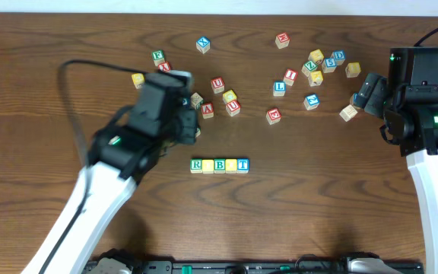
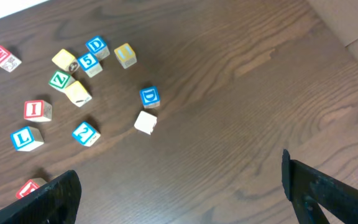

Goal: Spell out ROBOT

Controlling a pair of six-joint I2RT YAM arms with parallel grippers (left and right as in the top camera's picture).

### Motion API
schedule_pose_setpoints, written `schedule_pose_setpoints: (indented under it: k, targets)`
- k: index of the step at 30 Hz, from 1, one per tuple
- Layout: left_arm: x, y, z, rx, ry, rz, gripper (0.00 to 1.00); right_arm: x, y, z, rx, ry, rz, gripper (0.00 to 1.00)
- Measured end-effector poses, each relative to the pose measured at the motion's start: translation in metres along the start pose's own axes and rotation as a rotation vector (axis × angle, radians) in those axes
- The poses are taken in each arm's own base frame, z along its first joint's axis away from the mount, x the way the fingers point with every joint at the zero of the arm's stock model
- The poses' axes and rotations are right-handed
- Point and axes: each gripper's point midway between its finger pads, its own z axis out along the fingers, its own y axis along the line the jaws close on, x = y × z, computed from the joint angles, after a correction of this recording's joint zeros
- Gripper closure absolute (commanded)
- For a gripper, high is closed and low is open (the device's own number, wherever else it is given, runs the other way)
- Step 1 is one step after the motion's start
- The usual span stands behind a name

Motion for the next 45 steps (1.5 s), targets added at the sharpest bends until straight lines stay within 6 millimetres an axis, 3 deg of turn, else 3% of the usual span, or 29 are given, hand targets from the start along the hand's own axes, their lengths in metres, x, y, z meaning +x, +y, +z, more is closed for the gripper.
schedule_pose_setpoints:
  k: [1,5,12,36,41,45]
  targets:
    - [-0.002,0.003,-0.009,-0.004,-0.02,-0.008,0.43,0.0,0.0,0.0,0.0,0.0,0.0,0.01]
    - [-0.004,0.019,-0.035,-0.053,-0.069,-0.028,0.03,0.0,0.0,0.0,0.0,0.0,0.0,0.01]
    - [-0.001,0.033,-0.046,-0.117,-0.081,-0.032,0.02,0.0,0.0,0.0,0.0,0.0,0.0,0.01]
    - [0.0,0.036,-0.047,-0.134,-0.078,-0.032,0.01,0.0,0.0,0.0,0.0,0.0,0.0,0.01]
    - [0.005,0.034,-0.069,-0.115,-0.13,-0.029,0.01,0.0,0.0,0.0,0.0,0.0,0.0,0.01]
    - [0.021,0.037,-0.096,-0.093,-0.214,-0.033,0.01,0.0,0.0,0.0,0.0,0.0,0.0,0.01]
